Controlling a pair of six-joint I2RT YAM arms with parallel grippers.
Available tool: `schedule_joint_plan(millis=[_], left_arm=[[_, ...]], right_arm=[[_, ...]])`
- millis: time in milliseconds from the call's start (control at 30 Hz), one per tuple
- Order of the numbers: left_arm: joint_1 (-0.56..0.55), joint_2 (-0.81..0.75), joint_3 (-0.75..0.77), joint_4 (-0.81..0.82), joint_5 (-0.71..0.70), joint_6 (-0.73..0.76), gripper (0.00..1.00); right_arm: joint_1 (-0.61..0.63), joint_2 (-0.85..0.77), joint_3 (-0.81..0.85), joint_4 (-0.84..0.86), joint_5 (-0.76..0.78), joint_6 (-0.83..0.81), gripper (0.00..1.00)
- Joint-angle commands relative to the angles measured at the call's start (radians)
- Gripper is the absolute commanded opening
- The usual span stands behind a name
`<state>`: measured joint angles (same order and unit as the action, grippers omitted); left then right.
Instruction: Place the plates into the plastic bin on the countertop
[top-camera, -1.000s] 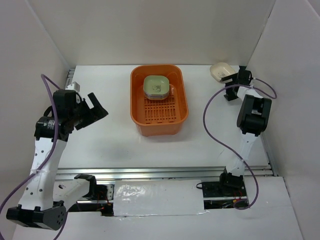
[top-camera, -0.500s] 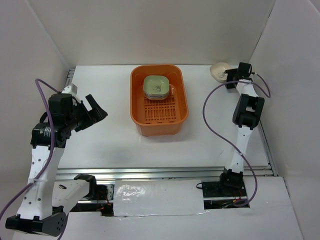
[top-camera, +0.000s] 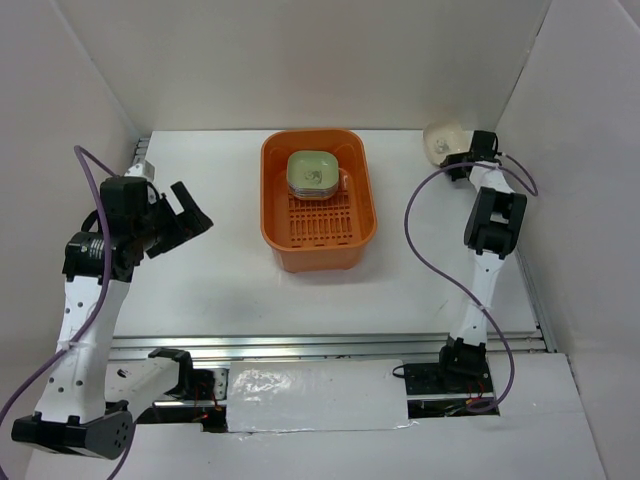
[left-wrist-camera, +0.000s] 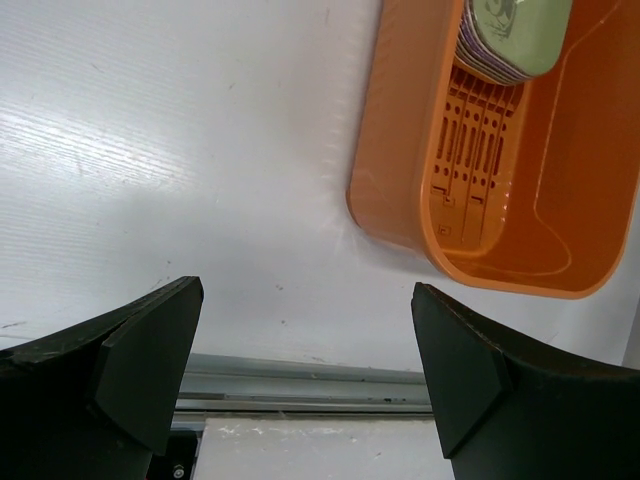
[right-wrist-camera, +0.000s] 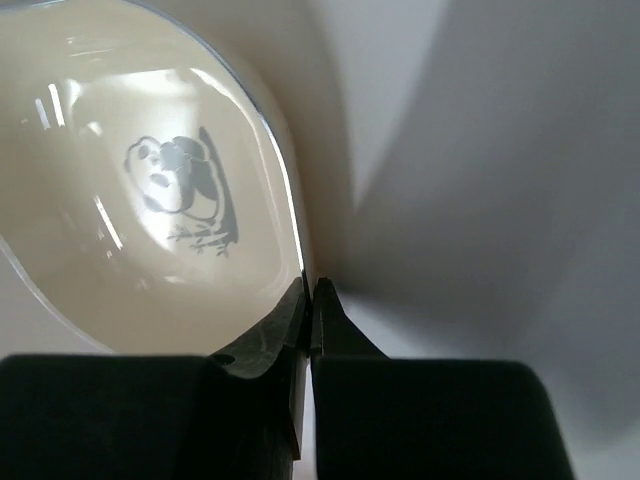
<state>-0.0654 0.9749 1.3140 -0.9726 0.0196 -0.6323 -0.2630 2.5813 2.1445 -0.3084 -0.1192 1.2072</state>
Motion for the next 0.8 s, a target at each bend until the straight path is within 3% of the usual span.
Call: schedule_joint_plan(millis=[0, 133, 267, 500, 667, 767], left_arm=[[0.009, 0.019, 0.051, -0.018, -0.072, 0.003, 0.99], [0.019, 0.059, 0.073, -0.023, -0.112, -0.001, 0.99], [0.027, 0.094, 0.085, 0.026, -0.034, 0.034, 0.99], [0.044, 0.128, 0.137, 0.02, 0.032, 0.104, 0.99], [0.045, 0.165, 0.177, -0.037, 0.04, 0.129, 0.99], [0.047, 0.137, 0.166, -0.038, 0.059, 0.135, 0.99]], right_arm=[[0.025, -0.222, -0.11, 0.022, 0.028, -0.069, 0.0], [0.05, -0.47, -0.224, -0.055, 0.116, -0.141, 0.0], [0.09, -0.674, -0.226, -0.121, 0.156, -0.3, 0.0], [0.258, -0.547, 0.312, -0.634, -0.043, -0.659, 0.0], [0.398, -0.576, 0.195, -0.586, -0.163, -0.718, 0.0], [0.496, -0.55, 0.202, -0.557, -0.151, -0.732, 0.0]])
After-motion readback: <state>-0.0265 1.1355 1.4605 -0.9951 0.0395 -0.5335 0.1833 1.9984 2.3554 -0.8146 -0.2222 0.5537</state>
